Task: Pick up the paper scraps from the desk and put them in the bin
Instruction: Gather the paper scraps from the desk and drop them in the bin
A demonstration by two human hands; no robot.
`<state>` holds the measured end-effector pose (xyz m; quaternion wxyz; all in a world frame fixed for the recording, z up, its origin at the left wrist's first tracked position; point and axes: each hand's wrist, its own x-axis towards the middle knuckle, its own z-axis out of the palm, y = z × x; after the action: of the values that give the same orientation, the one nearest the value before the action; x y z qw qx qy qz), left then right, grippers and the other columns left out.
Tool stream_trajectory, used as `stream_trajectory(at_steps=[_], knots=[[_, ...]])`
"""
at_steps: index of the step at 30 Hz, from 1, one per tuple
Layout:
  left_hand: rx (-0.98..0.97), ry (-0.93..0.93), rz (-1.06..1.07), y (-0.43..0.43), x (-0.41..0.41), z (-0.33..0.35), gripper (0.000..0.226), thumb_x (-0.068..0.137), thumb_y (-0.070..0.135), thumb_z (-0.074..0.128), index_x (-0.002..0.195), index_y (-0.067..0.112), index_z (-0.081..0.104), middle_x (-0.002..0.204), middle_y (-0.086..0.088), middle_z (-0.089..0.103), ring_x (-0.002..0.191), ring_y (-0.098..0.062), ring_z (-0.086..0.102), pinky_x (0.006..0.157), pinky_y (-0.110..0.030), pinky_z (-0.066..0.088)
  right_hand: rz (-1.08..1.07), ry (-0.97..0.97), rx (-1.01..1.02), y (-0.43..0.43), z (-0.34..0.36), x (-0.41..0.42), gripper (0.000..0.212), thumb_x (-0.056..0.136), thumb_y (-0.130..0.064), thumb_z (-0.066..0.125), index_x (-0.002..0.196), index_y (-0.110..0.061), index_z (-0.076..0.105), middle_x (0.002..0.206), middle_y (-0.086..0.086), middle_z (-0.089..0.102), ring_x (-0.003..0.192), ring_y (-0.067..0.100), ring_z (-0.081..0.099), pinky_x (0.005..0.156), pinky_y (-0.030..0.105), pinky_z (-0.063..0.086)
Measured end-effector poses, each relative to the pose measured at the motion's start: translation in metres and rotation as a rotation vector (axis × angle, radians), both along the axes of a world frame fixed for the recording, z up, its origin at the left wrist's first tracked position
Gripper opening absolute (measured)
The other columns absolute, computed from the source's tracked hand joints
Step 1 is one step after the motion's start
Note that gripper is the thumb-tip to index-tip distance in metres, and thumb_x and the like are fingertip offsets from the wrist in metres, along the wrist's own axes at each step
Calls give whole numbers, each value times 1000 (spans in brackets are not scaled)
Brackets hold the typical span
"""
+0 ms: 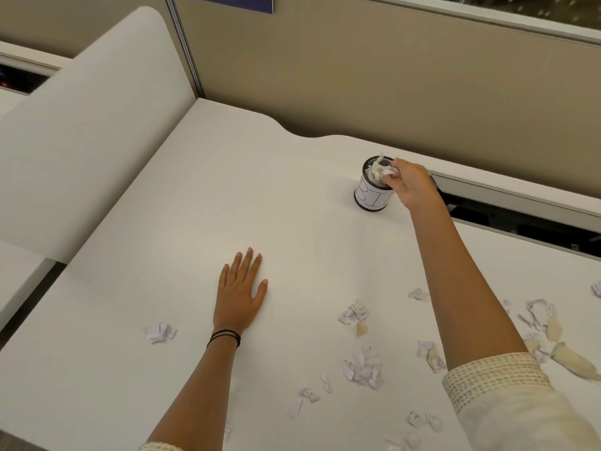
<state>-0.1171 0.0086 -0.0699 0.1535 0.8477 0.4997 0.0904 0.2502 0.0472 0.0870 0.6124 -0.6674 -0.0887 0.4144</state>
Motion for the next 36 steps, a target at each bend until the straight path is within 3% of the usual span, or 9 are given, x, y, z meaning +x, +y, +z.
stream_trajectory(at_steps=[3, 7, 9, 12, 16, 24, 28, 31, 36], knots=[[-5, 2, -1, 0, 0, 1, 57, 95, 44, 25, 149, 26, 23, 157, 8, 14, 144, -13, 9, 117, -31, 0, 39, -40, -47, 0, 4, 8, 22, 82, 3, 50, 63, -7, 43, 71, 8, 44, 71, 21, 47, 67, 26, 47], [-11, 7, 1, 0, 0, 0, 57, 94, 44, 24, 149, 26, 23, 156, 8, 15, 144, -14, 9, 117, -31, 0, 111, -44, -43, -5, 3, 17, 25, 62, -17, 65, 81, -6, 52, 85, 10, 52, 108, 39, 54, 103, 42, 44], [-16, 10, 0, 0, 0, 0, 57, 95, 44, 24, 149, 26, 23, 156, 8, 14, 144, -14, 9, 117, -31, -1, 21, 20, 34, -10, 17, 5, 14, 84, -7, 52, 93, 4, 54, 80, 12, 49, 87, 32, 58, 92, 37, 51], [-19, 20, -5, 0, 0, 2, 57, 95, 44, 23, 149, 25, 23, 156, 7, 14, 144, -15, 10, 116, -30, -2, -89, 67, 152, -19, 16, -8, 26, 93, 3, 41, 116, 13, 49, 78, 11, 50, 68, 17, 52, 64, 20, 50], [-40, 21, -5, -1, 0, 5, 58, 94, 44, 24, 148, 24, 26, 156, 6, 18, 144, -16, 13, 116, -32, 2, -53, 93, 178, -57, -2, -39, 15, 93, -3, 43, 93, -9, 58, 81, 2, 70, 72, 12, 69, 72, 23, 56], [-110, -58, -92, 25, -10, 33, 40, 93, 32, 43, 127, 18, 59, 138, -2, 51, 127, -26, 47, 101, -37, 36, 139, 111, -72, -121, -84, -148, 25, 89, 6, 42, 94, -8, 61, 85, 9, 67, 61, 8, 66, 59, 18, 53], [-366, -250, -12, 49, -53, 68, 29, 96, 19, 50, 119, 29, 64, 119, 8, 64, 104, -9, 58, 90, -18, 40, 474, -71, -123, -128, -96, -206, 23, 90, -1, 45, 94, -14, 63, 96, 10, 67, 76, 12, 63, 68, 23, 52], [-247, -355, 159, 53, -97, 79, 28, 94, 12, 51, 111, 28, 67, 109, 7, 66, 91, -12, 59, 78, -18, 40, 712, -343, -105, -123, -97, -245, 22, 90, -4, 48, 105, -8, 64, 103, 9, 65, 90, 18, 62, 77, 23, 49], [-1, -368, 407, 36, -170, 60, 28, 96, 8, 46, 114, 18, 66, 120, -2, 64, 110, -22, 56, 94, -28, 39, 1153, -789, 72, -108, -96, -310, 36, 92, -16, 50, 127, -11, 51, 135, 8, 48, 123, 23, 45, 102, 35, 39]])
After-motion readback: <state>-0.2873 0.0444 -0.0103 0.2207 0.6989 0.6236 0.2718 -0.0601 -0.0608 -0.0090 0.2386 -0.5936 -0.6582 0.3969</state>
